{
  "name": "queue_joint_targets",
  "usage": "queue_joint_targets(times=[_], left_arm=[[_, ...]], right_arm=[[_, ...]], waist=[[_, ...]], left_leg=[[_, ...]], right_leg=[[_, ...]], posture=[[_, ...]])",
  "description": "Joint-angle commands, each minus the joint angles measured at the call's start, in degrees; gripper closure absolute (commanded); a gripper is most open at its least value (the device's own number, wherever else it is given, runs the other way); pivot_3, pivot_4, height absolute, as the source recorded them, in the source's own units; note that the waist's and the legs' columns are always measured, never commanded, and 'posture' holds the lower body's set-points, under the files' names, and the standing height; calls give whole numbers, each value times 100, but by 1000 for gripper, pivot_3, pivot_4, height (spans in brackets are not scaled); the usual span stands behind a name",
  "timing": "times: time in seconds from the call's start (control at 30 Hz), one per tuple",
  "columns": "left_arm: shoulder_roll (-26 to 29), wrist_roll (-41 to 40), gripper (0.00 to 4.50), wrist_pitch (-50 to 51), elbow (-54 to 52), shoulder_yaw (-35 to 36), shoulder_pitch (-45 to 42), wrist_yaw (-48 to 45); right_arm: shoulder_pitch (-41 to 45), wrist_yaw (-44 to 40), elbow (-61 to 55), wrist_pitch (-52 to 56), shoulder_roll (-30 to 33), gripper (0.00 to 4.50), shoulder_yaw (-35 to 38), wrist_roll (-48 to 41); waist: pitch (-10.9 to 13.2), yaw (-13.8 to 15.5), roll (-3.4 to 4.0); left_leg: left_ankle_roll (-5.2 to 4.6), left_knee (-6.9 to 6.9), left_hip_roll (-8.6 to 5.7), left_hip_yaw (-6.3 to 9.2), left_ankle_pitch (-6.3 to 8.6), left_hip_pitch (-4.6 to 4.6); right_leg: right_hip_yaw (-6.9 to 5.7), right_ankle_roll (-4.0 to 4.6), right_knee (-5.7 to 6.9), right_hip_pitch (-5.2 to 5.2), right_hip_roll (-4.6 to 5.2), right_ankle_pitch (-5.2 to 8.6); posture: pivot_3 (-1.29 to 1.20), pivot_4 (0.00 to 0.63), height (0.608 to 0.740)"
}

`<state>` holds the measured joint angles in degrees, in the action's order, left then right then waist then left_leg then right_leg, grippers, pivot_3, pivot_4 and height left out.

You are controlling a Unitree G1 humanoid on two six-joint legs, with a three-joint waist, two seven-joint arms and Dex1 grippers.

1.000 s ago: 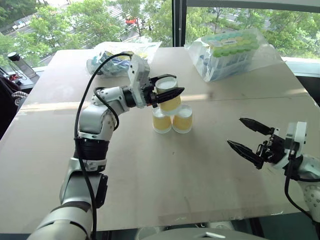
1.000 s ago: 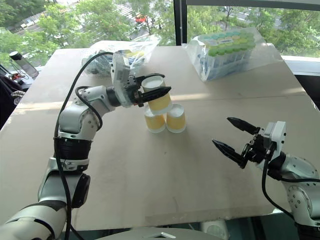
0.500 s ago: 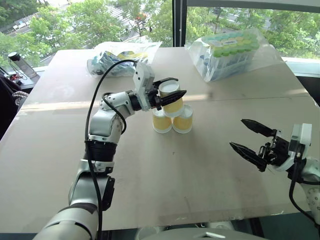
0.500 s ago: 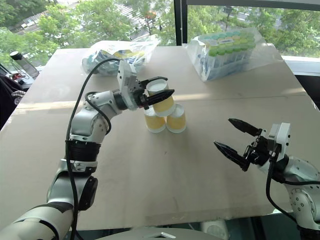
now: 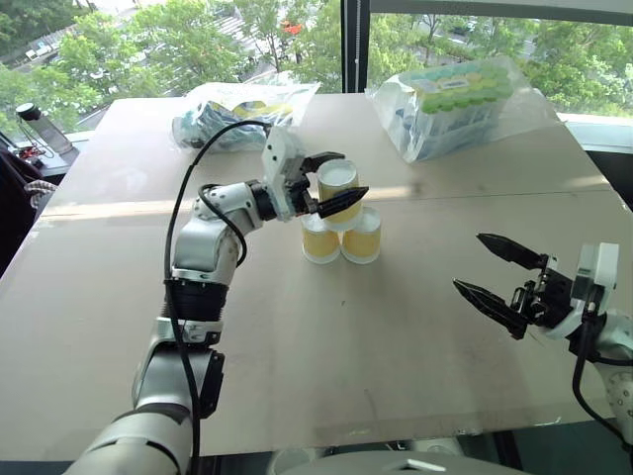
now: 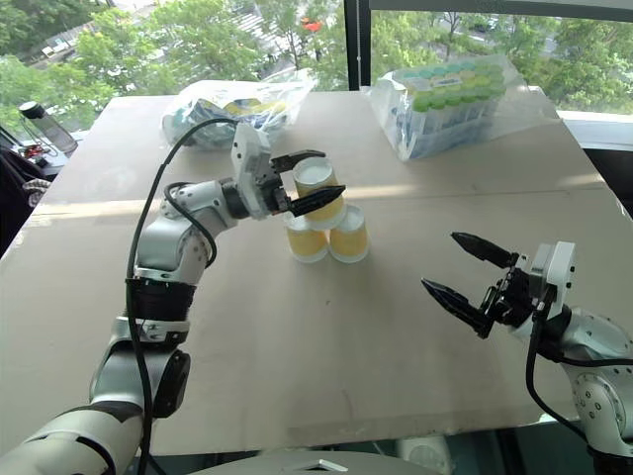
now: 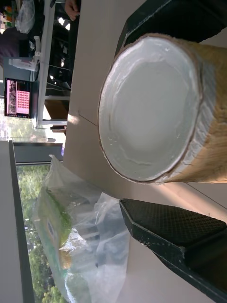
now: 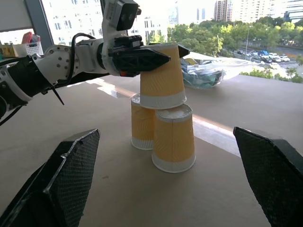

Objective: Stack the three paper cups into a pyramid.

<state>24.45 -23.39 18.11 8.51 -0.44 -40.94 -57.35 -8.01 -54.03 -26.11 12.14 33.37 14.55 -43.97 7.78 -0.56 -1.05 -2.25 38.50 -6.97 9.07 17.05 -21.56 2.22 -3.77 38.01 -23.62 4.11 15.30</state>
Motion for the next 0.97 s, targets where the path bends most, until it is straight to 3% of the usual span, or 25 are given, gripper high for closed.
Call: queue_joint_targets(times=[0.03,0.3,0.5,0.63,0.73,0.97], left_arm=[[230,-399,57,318,-845,247,15,-33],[1181,-1309,57,1587,-2542,1115,506,436],[1857,-1796,57,2449,-4241,1834,2886,728],[1578,-1416,57,2058,-5041,1984,4575,1130],[1266,-281,57,1205,-4995,1408,5647,1596],[625,744,57,72,-4561,670,6469,2113]], right_arm=[[-18,-124,-35,-96,60,0,203,-48],[-64,-416,190,-106,118,0,190,-19],[-308,-847,844,-349,119,0,321,159],[-453,-1221,1387,-651,131,0,338,396],[-430,-1398,1737,-882,120,0,230,628],[-201,-1525,2302,-1278,118,0,94,1069]], waist=[[0,0,0],[0,-17,1],[-1,-3,13],[3,78,17],[11,147,40],[12,213,42]], left_leg=[[0,0,0,2,0,-1],[0,-2,1,2,0,1],[-1,-22,0,-9,1,30],[-2,-22,1,-7,2,39],[-3,-29,1,-15,4,91],[-11,-28,3,-14,9,104]], right_leg=[[2,0,-1,0,0,0],[5,0,0,0,-1,0],[16,0,-7,15,-4,1],[28,1,-8,23,-4,0],[34,2,-14,72,-2,1],[27,7,-16,93,-1,-2]], posture=[[0,150,740],[0,150,740],[0,150,740],[0,150,740],[0,150,740],[0,150,740]])
